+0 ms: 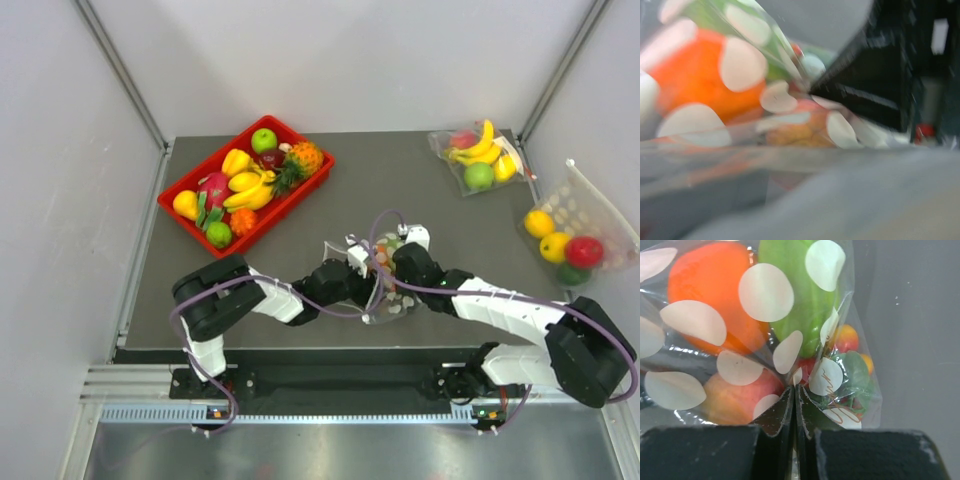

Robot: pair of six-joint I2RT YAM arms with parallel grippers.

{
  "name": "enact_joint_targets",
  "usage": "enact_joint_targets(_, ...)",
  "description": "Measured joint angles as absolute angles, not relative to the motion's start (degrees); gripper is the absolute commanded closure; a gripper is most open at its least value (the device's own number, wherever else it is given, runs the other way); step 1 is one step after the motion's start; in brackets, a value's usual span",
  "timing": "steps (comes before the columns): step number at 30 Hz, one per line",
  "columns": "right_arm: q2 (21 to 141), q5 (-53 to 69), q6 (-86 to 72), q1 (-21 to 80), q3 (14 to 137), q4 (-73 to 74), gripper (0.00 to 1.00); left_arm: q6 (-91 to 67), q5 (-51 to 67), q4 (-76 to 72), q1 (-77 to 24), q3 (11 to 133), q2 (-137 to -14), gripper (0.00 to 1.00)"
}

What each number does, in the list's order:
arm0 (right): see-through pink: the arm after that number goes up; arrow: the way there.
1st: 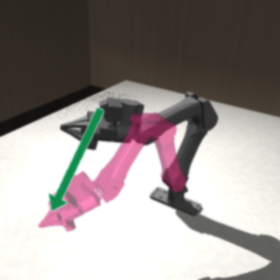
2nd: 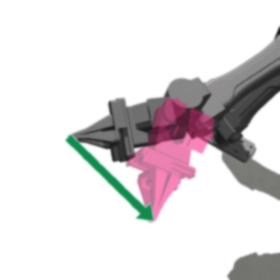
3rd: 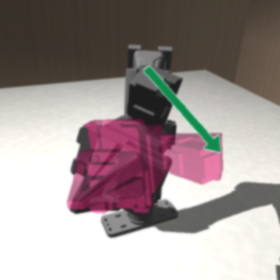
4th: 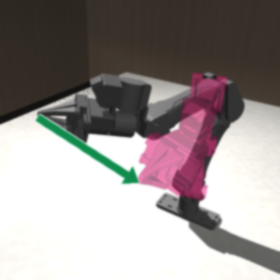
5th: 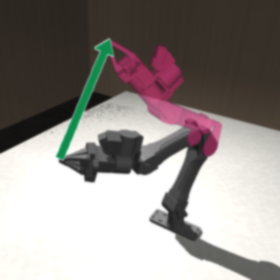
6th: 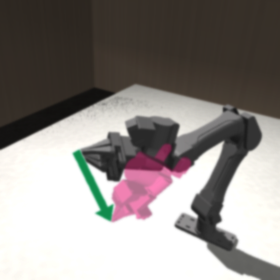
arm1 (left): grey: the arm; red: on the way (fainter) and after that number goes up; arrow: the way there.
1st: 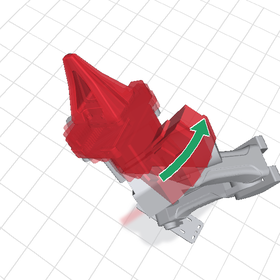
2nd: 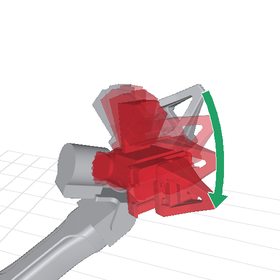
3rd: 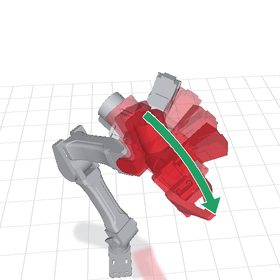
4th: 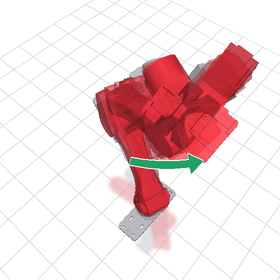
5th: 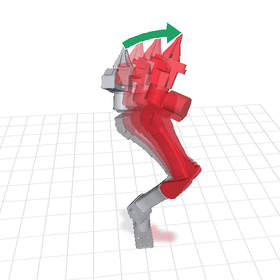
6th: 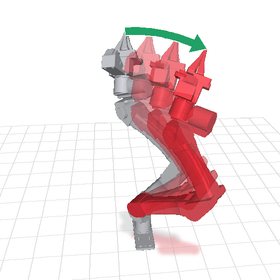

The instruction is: Open the zip-top bag and remove the fake food

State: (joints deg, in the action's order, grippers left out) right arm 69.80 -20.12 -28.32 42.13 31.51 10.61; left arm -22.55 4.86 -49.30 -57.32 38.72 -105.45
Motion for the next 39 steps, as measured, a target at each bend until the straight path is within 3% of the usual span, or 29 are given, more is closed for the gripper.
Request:
enact_joint_targets(13,61.7,-19.9,-27.0,35.2,31.4,14.6,1.00,-20.5,3.4,-37.2,-59.0,29.3,-84.7,0.99)
enact_joint_targets(23,61.2,-19.6,-26.1,32.8,31.0,15.5,1.00,-19.5,-6.7,-20.3,-57.8,26.9,-64.4,0.93)
enact_joint_targets(30,60.9,-19.2,-25.6,32.4,30.7,15.6,1.00,-19.9,-13.5,-8.2,-46.9,28.4,-55.2,0.89)
enact_joint_targets(39,59.5,-18.3,-25.3,32.1,30.4,15.5,1.00,-19.8,-12.2,-2.5,-25.1,37.1,-57.8,0.90)
